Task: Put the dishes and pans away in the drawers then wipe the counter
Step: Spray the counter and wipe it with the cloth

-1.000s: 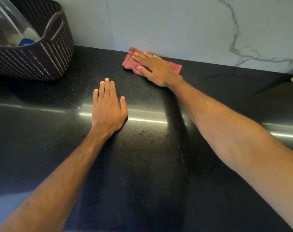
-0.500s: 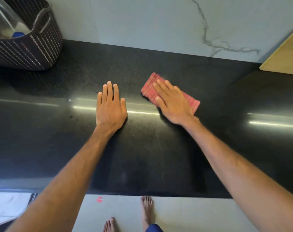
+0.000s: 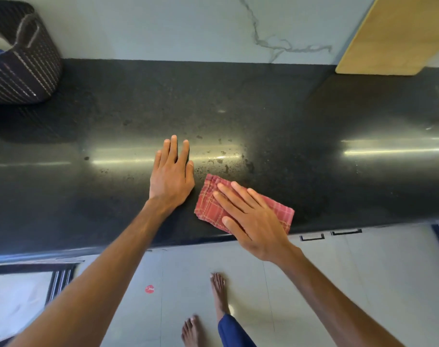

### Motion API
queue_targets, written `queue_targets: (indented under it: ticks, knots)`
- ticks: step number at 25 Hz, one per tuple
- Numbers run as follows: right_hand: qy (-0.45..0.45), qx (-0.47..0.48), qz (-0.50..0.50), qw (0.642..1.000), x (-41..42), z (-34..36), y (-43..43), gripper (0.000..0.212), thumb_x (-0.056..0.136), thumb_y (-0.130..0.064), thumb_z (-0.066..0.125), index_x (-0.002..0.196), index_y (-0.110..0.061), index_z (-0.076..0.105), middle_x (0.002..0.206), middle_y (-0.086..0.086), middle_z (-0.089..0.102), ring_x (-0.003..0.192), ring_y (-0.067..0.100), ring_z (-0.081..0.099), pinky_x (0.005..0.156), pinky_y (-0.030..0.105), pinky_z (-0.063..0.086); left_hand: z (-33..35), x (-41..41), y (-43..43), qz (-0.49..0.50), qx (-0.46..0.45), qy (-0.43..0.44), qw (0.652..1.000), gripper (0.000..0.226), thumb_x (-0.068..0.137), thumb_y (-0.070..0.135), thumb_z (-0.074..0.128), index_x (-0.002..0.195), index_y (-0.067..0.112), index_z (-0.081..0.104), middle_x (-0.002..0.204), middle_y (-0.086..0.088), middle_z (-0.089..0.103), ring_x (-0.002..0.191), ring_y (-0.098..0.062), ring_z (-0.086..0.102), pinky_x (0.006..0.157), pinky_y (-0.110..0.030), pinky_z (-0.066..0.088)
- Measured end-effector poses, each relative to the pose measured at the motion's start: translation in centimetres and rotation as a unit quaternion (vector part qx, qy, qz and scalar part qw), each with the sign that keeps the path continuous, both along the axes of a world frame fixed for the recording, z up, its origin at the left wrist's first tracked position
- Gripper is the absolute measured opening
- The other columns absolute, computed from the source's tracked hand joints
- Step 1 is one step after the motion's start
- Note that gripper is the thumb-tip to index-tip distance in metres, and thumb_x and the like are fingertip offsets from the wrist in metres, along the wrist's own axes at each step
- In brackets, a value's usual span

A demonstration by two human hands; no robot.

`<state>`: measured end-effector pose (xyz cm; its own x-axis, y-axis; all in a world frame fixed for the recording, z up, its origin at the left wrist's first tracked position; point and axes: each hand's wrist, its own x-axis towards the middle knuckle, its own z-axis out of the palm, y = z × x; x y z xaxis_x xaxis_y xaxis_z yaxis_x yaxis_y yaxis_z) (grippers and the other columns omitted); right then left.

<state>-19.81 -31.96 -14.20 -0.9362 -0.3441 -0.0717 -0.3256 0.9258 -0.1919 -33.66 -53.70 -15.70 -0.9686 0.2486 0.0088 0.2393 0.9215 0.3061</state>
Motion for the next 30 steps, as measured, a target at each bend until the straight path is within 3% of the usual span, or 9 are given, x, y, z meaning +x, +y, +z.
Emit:
queue_targets:
  ticks: [7, 23, 30]
  knots:
    - [0.023, -0.01, -0.057, 0.998, -4.7, -0.2, 3.3, 0.058, 0.111, -0.051, 0.024, 0.165, -0.033, 0.012, 0.172, -0.015, 0.004, 0.158, 0.005, -0.004, 0.129, 0.043, 0.014, -0.3, -0.5, 0.9, -0.024, -0.023, 0.019, 0.999, 0.06, 0.108, 0.035, 0.024, 0.162, 0.015, 0.012, 0.17, -0.013, 0.004, 0.157, -0.028, 0.001, 0.127, -0.048, 0.009]
    - [0.026, -0.027, -0.024, 0.999, -39.9, -0.6, 11.9, 0.066, 0.104, -0.057, 0.027, 0.163, -0.029, 0.025, 0.171, -0.008, 0.019, 0.158, 0.017, 0.017, 0.127, 0.046, 0.019, -1.0, -16.5, 12.5, 0.003, -0.032, 0.018, 0.999, 0.063, 0.105, 0.045, 0.025, 0.163, 0.027, 0.01, 0.17, -0.01, 0.002, 0.157, -0.032, -0.002, 0.127, -0.05, 0.005]
    - [0.015, -0.086, -0.007, 0.996, -42.3, -0.5, 18.3, 0.063, 0.102, -0.064, 0.034, 0.159, -0.039, 0.032, 0.167, -0.017, 0.027, 0.156, 0.012, 0.021, 0.127, 0.045, 0.019, -0.8, -18.5, 15.1, 0.037, -0.052, -0.004, 0.998, 0.062, 0.105, 0.045, 0.024, 0.163, 0.031, 0.007, 0.171, -0.008, -0.002, 0.156, -0.034, -0.006, 0.126, -0.055, 0.002]
